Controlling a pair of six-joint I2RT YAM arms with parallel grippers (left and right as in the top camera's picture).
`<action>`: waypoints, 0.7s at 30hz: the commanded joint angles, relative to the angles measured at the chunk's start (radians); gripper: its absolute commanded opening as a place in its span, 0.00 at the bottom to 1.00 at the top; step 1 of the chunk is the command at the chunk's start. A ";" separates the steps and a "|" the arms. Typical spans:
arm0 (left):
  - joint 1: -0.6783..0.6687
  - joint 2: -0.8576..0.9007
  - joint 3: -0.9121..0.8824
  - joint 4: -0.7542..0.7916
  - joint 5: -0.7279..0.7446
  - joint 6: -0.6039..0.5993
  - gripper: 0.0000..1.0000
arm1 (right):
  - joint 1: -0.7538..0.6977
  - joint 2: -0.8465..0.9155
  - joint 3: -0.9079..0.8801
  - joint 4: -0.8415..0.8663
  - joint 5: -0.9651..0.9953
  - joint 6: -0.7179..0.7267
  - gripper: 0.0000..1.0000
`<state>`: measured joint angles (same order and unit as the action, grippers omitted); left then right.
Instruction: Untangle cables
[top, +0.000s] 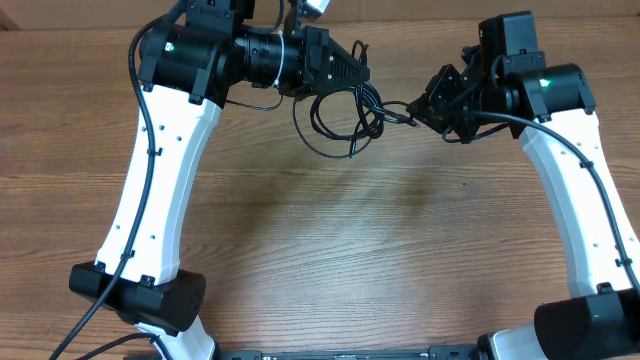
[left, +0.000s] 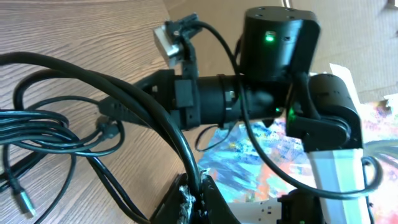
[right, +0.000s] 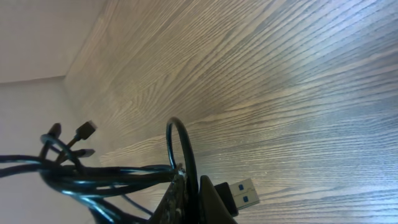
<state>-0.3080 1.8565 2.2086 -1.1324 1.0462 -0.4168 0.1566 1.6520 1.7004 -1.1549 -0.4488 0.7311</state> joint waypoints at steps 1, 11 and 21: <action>-0.006 -0.032 0.015 -0.016 -0.079 -0.002 0.04 | -0.010 -0.087 0.076 0.003 -0.020 -0.048 0.04; -0.006 -0.032 0.015 -0.052 -0.249 0.005 0.04 | -0.010 -0.309 0.212 -0.013 -0.025 -0.248 0.04; -0.006 -0.032 0.015 -0.053 -0.392 0.005 0.04 | -0.010 -0.475 0.212 -0.036 -0.046 -0.404 0.04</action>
<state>-0.3084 1.8561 2.2086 -1.1870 0.7330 -0.4164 0.1505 1.1923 1.8961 -1.1912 -0.4858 0.4053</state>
